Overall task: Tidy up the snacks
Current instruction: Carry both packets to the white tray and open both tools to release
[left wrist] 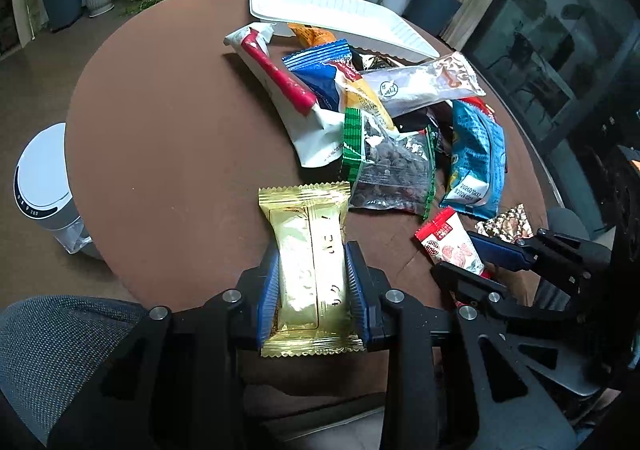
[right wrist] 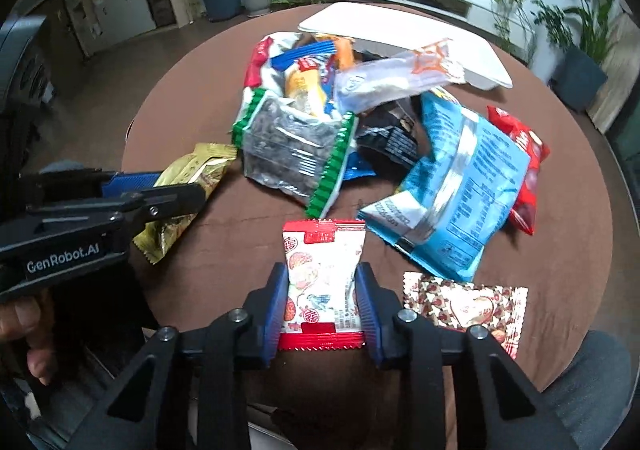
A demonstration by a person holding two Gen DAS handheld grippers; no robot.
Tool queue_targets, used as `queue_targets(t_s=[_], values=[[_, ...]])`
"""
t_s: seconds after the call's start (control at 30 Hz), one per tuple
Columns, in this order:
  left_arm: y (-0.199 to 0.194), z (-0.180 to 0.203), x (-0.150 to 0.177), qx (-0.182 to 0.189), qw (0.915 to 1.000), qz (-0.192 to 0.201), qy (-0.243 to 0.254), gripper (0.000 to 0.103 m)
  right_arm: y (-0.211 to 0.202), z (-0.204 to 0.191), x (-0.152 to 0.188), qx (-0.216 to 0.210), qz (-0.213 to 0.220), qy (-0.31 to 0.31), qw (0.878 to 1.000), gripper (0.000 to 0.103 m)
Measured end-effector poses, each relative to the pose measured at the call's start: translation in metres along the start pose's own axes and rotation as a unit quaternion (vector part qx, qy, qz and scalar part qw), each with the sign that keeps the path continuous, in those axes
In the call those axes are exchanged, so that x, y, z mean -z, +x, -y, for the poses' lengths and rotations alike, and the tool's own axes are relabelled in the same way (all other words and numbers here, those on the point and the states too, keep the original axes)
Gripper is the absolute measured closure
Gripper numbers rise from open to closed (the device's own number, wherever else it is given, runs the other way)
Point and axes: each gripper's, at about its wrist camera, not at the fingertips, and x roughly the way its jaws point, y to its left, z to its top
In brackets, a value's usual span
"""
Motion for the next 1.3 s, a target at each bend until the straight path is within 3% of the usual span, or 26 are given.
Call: queue_targets(t_s=[0.17,0.33,0.5,0.73,0.93,1.07,1.17,1.3], values=[[0.001,0.004,0.0,-0.012,0.9999,-0.002,0.011,0.074,-0.001,0.004,0.0,-0.023,-0.001,0.012,1.0,0.072],[-0.001,0.0,0.0,-0.001,1.0,-0.001,0.003,0.074,-0.013,0.012,0.0,-0.056,0.017,0.041,0.997,0.072],[-0.013,-0.009,-0.005,0.015,0.9997,0.011,-0.014,0.074,-0.031,0.029,-0.006,-0.115,0.048,0.084,0.989,0.073],[-0.037,-0.04,-0.031,0.052,0.9959,0.041,-0.062,0.074,-0.052,0.08,-0.018,-0.158,0.085,0.151,0.972,0.073],[-0.058,-0.065,-0.094,0.04,0.9941,0.084,-0.056,0.074,-0.059,0.162,-0.047,-0.115,0.113,0.209,0.965,0.073],[-0.055,-0.064,-0.157,0.022,0.9945,0.1,-0.022,0.074,-0.055,0.221,-0.083,-0.079,0.126,0.243,0.959,0.072],[-0.036,-0.056,-0.208,0.017,0.9956,0.092,0.003,0.074,-0.045,0.237,-0.121,-0.072,0.125,0.23,0.963,0.072],[-0.004,-0.033,-0.265,0.003,0.9957,0.081,0.044,0.074,-0.021,0.23,-0.175,-0.08,0.116,0.19,0.972,0.072]])
